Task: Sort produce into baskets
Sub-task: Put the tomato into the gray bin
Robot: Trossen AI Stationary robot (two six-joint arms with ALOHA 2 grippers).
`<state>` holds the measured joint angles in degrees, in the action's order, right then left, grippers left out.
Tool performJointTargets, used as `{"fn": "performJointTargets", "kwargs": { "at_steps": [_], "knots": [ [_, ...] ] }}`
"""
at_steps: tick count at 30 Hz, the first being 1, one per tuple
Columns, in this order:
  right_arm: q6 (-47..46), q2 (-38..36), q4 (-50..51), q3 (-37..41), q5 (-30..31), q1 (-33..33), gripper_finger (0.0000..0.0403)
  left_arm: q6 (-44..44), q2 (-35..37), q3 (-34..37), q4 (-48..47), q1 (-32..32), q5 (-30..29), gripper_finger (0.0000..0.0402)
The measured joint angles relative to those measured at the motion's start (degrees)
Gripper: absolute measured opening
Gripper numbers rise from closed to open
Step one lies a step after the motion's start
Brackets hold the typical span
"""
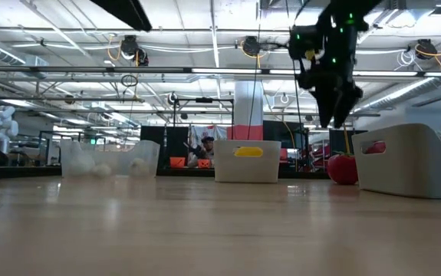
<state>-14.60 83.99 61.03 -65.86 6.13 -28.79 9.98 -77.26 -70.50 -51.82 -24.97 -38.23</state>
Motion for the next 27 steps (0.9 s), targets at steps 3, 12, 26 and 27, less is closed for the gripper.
{"fn": "performJointTargets", "kwargs": {
  "at_steps": [3,12,26,27],
  "knots": [
    [0.8,0.0,-2.0,3.4,-1.7,-2.5,0.0352,1.2,4.3,1.3,0.3,-0.2,-2.2,0.0303],
    [0.4,0.0,-9.0,10.4,-3.6,-4.8,0.0352,3.0,16.8,17.3,9.5,-0.1,-5.3,0.0303],
    [-10.8,0.3,-20.2,17.0,-2.7,-5.3,0.0352,2.8,19.5,30.0,22.9,-0.1,-4.1,0.0303],
    [-11.3,0.3,-20.7,17.8,-2.5,-5.3,0.0352,2.7,19.5,30.2,22.9,-0.1,-4.1,0.0303]
  ]
}}
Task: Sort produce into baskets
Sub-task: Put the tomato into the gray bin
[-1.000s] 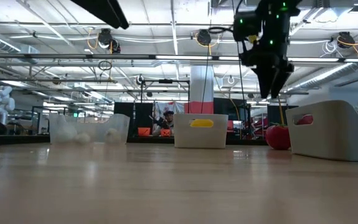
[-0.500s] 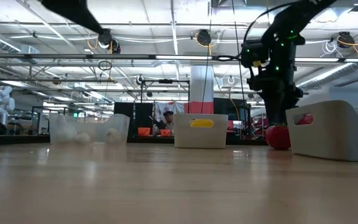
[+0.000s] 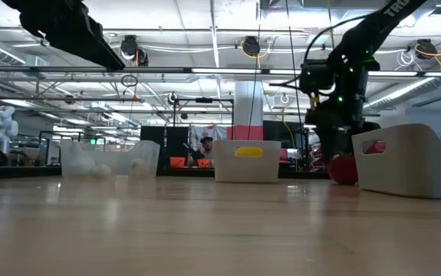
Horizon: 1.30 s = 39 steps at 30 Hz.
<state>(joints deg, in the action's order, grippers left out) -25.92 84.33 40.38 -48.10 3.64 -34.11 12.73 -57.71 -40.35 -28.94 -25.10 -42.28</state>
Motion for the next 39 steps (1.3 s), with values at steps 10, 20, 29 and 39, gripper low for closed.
{"fn": "performJointTargets", "kwargs": {
  "at_steps": [10,20,29,39],
  "knots": [
    [-5.3,0.0,-3.0,5.3,0.8,0.1,0.0352,-3.1,0.0,0.1,2.0,0.0,0.0,0.0303],
    [-5.5,0.0,-3.2,6.9,0.5,0.2,0.0352,-4.2,0.0,0.1,3.0,0.0,-0.4,0.0303],
    [-4.3,0.0,-5.0,6.9,0.5,0.2,0.0341,-4.2,0.0,0.1,3.0,0.0,-0.4,0.0303],
    [-3.4,0.0,-4.2,6.4,-2.8,0.2,0.0287,-4.2,0.0,0.1,3.0,-1.1,-2.4,0.0303]
  ]
}}
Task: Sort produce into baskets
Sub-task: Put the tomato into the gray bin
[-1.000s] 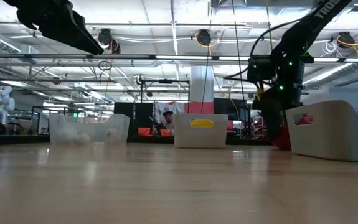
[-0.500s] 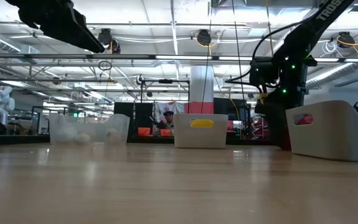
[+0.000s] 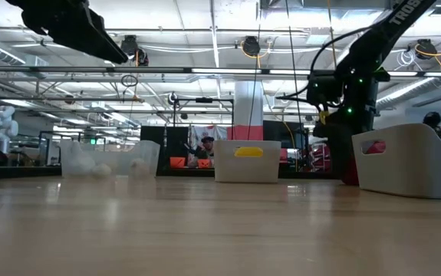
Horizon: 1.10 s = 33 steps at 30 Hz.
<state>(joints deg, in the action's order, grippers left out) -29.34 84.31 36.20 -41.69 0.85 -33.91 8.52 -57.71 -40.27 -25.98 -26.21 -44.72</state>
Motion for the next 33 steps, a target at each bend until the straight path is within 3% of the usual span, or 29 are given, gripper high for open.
{"fn": "performJointTargets", "kwargs": {
  "at_steps": [8,17,25,33],
  "knots": [
    [-0.2,-0.1,4.3,-4.5,-2.9,2.0,0.029,1.6,0.0,0.0,-0.6,-5.7,-6.0,0.0303],
    [-3.6,-0.2,16.7,-18.9,-2.6,9.5,0.0289,8.6,0.0,0.1,-3.4,-12.3,-9.1,0.0303],
    [-10.1,-0.5,29.5,-30.8,-2.5,24.4,0.0289,11.0,0.0,6.6,1.8,-13.3,-7.9,0.0303],
    [-24.1,-5.7,40.8,-31.1,4.8,40.8,0.0294,16.0,0.0,9.1,3.5,-13.3,-7.8,0.0303]
  ]
}}
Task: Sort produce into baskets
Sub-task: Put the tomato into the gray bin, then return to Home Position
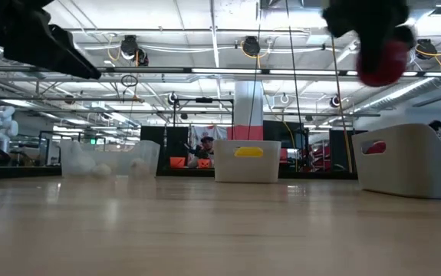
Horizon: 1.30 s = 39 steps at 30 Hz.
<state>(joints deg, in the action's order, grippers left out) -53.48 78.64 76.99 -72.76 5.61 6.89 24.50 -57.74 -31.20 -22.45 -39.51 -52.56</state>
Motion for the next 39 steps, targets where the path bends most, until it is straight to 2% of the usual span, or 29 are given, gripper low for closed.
{"fn": "performJointTargets", "kwargs": {
  "at_steps": [3,7,12,17,28,33,39],
  "knots": [
    [-6.2,-2.7,2.3,2.1,3.0,3.5,0.0294,-3.7,0.2,0.0,3.2,0.3,1.6,0.0303],
    [-11.8,-6.4,1.9,7.9,3.4,5.4,0.0294,-6.8,0.5,0.0,7.1,2.0,5.0,0.0303],
    [-14.7,-9.9,0.2,15.3,2.9,5.6,0.0295,-8.9,0.6,0.0,9.0,3.5,6.1,0.0303],
    [-14.8,-10.7,-1.0,18.8,1.4,5.6,0.0303,-8.9,0.6,0.0,9.1,5.3,9.0,0.0303],
    [-14.2,-10.6,-0.4,19.2,1.5,5.4,0.0366,-10.4,0.6,0.0,9.3,9.0,15.7,0.0303],
    [-11.1,-10.9,-0.4,18.5,1.5,4.0,0.0375,-12.2,0.6,0.0,9.6,9.6,18.1,0.0303],
    [-7.7,-10.9,-0.8,13.2,2.1,2.5,0.0375,-15.4,3.7,-1.2,9.5,11.3,18.5,0.0303]
  ]
}}
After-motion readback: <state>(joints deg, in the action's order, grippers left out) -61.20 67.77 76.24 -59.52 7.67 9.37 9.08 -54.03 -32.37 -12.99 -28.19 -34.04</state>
